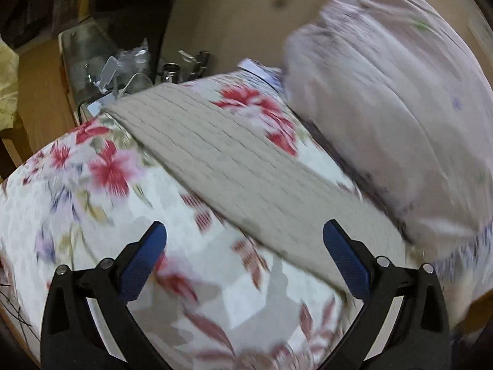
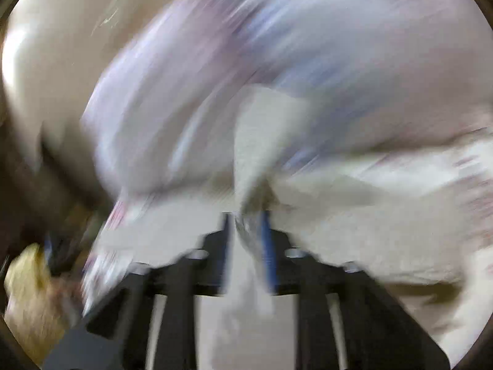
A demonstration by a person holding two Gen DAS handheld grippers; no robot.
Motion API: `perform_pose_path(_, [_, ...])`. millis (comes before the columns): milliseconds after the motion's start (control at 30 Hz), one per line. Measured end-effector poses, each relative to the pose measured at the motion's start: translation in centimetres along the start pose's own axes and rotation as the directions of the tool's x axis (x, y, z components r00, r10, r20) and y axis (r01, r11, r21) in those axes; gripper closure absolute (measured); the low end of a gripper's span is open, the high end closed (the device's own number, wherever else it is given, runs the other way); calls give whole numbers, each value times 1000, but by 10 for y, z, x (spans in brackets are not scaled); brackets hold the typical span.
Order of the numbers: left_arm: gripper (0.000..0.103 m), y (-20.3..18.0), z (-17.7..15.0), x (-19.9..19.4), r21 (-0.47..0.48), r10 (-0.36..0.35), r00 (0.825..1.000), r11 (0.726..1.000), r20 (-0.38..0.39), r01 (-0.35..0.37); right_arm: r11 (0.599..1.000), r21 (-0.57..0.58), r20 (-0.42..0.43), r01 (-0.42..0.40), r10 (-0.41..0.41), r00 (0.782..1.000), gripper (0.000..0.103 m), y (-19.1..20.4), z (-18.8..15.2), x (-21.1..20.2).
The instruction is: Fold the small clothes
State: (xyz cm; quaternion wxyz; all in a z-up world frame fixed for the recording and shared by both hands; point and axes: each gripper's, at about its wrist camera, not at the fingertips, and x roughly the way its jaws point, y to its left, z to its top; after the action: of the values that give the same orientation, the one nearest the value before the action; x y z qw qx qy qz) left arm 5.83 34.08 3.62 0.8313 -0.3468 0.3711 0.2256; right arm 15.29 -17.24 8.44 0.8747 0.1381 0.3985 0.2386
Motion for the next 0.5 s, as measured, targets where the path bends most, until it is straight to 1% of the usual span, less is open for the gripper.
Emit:
perform_pose_path(33, [2, 7, 8, 4, -15, 1, 1000, 1000, 0, -1, 999, -20, -79, -26, 25, 997, 50, 22, -13, 22])
perform_pose_path(67, [2, 13, 14, 6, -30, 4, 1000, 1000, 0, -4, 998, -30, -121, -49, 45, 992, 50, 38, -24, 35])
perform_pose_path(100, [2, 19, 20, 10, -47, 1, 1000, 999, -3, -1, 997, -32, -138, -65, 60, 989, 48, 45, -32, 41])
perform_pose_path(133, [2, 23, 24, 12, -60, -5, 1000, 998, -5, 5, 997, -33, -152, -70, 64, 986, 42, 50, -35, 47])
perform_pose_path(200, [3, 35, 34, 19, -107, -21, 1000, 994, -21, 19, 999, -33, -166, -35, 29, 986, 37, 48, -36, 55])
perform_pose_path(233, [6, 42, 39, 24, -143, -35, 999, 989, -36, 30, 1000, -20, -169, -13, 9, 986, 37, 45, -39, 54])
perform_pose_path(267, [8, 46, 42, 24, -160, -51, 998, 986, -27, 46, 1000, 14, -172, 13, -10, 985, 37, 35, -41, 52])
perform_pose_path(300, [12, 51, 46, 23, -179, -62, 998, 982, -21, 57, 998, 52, -170, 33, -23, 985, 37, 22, -43, 46])
perform_pose_path(333, [21, 57, 52, 25, -209, -73, 997, 976, -27, 66, 995, 90, -166, 47, -32, 986, 37, 13, -42, 43])
perform_pose_path(367, [34, 62, 56, 26, -235, -82, 996, 969, -25, 74, 989, 136, -161, 65, -43, 986, 37, 6, -41, 43])
perform_pose_path(400, [40, 69, 61, 30, -276, -105, 994, 957, -32, 92, 985, 153, -156, 75, -51, 986, 36, -1, -42, 36])
perform_pose_path(433, [47, 74, 64, 31, -301, -113, 993, 949, -29, 99, 984, 157, -153, 81, -57, 987, 36, -3, -49, 32])
perform_pose_path(467, [48, 80, 68, 32, -341, -131, 991, 933, -24, 115, 984, 155, -153, 90, -66, 986, 36, -3, -49, 32])
perform_pose_path(500, [51, 84, 71, 33, -363, -143, 990, 923, -19, 126, 984, 151, -154, 92, -68, 986, 36, -4, -51, 29])
